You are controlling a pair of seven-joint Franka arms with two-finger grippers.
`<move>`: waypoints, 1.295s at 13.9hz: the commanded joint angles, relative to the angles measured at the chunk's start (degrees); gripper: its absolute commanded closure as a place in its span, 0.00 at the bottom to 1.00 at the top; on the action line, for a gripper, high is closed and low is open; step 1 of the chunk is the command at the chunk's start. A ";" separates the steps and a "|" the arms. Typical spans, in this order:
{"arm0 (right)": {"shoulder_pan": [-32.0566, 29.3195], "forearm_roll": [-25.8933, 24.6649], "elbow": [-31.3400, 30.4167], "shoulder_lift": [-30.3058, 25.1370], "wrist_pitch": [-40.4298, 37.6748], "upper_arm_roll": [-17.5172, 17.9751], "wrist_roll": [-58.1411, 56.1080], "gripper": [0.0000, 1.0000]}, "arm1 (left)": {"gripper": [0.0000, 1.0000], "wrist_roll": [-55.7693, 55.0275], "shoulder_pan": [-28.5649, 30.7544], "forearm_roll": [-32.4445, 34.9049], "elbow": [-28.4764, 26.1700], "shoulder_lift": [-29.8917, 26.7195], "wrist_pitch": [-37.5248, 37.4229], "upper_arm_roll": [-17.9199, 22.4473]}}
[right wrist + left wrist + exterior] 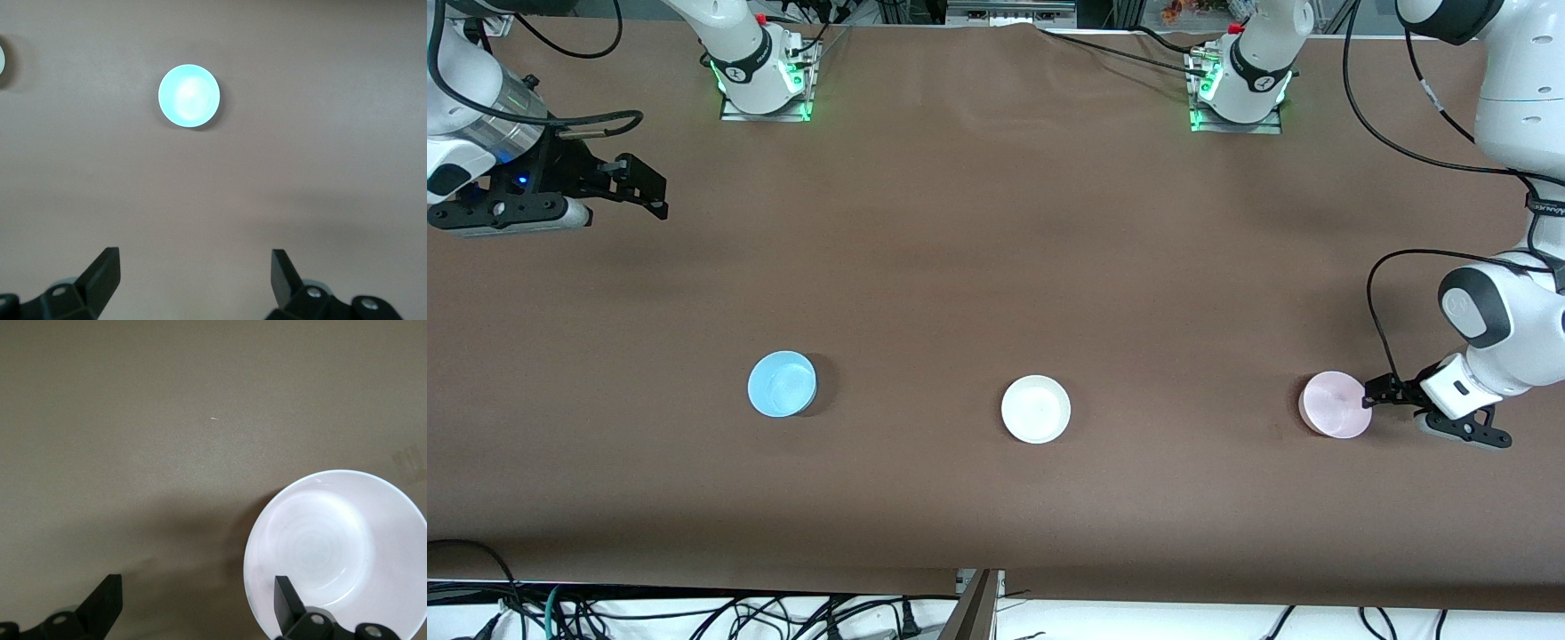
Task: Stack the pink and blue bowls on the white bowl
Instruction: 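Lower the left gripper onto the pink bowl rim and close it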
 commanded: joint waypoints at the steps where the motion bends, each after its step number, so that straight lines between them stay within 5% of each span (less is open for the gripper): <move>1: 0.39 -0.88 1.26 0.43 -0.50 0.24 0.83 0.00 | 0.00 -1.15 -0.29 -1.11 -0.45 -0.34 0.14 0.15; 13: 1.10 -0.97 1.26 0.43 -0.50 0.16 0.83 0.00 | 0.05 -9.93 -1.26 1.52 -1.42 -0.08 0.14 0.41; 18: 1.01 -0.97 1.26 0.43 -0.50 0.16 0.83 0.00 | 0.24 -10.91 -1.43 2.32 -1.51 -0.34 -0.12 0.33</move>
